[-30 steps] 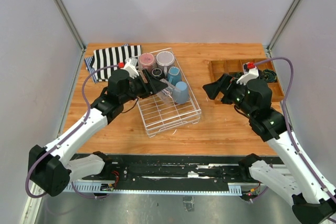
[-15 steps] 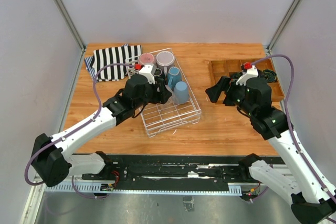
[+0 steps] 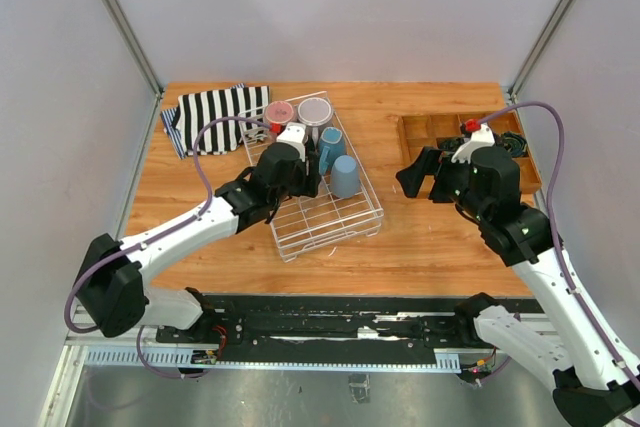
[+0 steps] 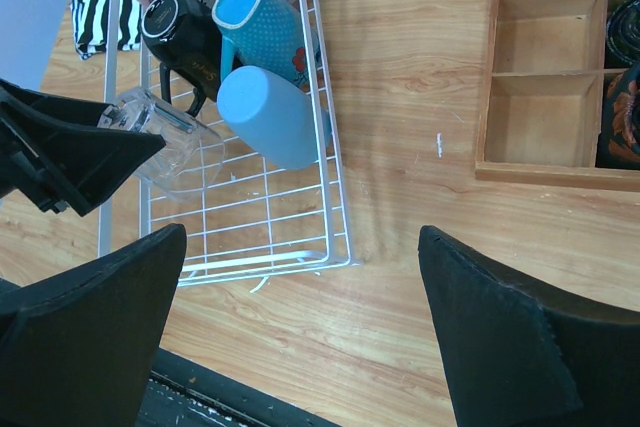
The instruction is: Load the cups into the dish rack
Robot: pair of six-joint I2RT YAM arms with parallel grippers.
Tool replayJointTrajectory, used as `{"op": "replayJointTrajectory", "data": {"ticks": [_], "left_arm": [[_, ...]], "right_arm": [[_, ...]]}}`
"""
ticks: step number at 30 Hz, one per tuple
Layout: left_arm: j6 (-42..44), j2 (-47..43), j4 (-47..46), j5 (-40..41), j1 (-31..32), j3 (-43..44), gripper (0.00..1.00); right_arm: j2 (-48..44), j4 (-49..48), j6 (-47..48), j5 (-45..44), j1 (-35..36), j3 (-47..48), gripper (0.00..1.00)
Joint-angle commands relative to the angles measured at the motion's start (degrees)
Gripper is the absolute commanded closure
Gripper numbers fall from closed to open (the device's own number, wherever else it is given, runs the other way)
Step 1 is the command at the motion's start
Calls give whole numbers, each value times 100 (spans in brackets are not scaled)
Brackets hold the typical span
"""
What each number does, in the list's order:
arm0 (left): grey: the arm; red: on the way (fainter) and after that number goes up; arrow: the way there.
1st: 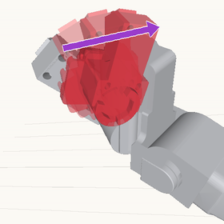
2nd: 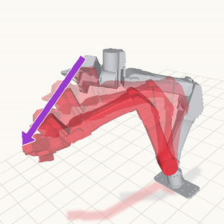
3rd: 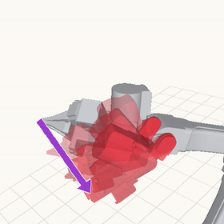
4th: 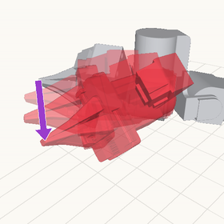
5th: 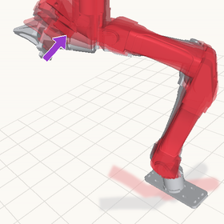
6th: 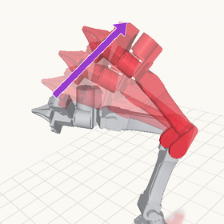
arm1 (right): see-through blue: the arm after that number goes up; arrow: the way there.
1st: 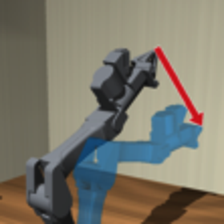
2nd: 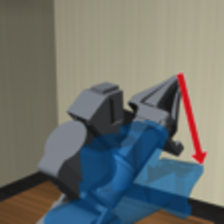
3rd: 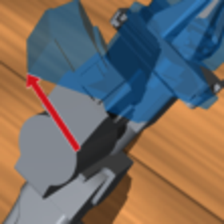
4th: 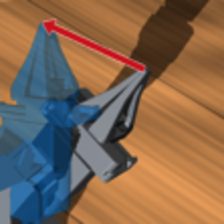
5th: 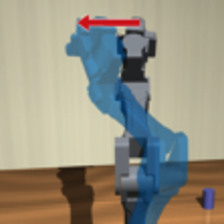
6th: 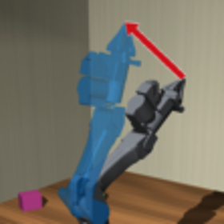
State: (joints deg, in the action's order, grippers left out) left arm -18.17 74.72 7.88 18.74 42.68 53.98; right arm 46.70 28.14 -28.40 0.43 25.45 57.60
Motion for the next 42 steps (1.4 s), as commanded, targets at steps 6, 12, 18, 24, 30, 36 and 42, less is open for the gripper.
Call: {"op": "replayJointTrajectory", "data": {"ticks": [6,12,18,24,30,36,42], "left_arm": [[194,177,-672,350,88,-203,94],[265,524,-724,408,127,-104,94],[303,832,-777,423,187,98,93],[350,958,-685,577,223,252,70],[358,952,-675,609,224,278,30],[415,766,-915,536,237,146,13],[346,523,-963,467,241,103,6]], "right_arm": [[-91,102,195,-92,-157,166,1],[-58,122,224,-49,-228,185,1],[-12,153,267,-9,-294,232,2],[-19,163,294,27,-347,231,2],[-14,170,307,67,-381,225,2],[9,163,297,127,-390,209,2],[-8,160,264,168,-392,163,2]]}}
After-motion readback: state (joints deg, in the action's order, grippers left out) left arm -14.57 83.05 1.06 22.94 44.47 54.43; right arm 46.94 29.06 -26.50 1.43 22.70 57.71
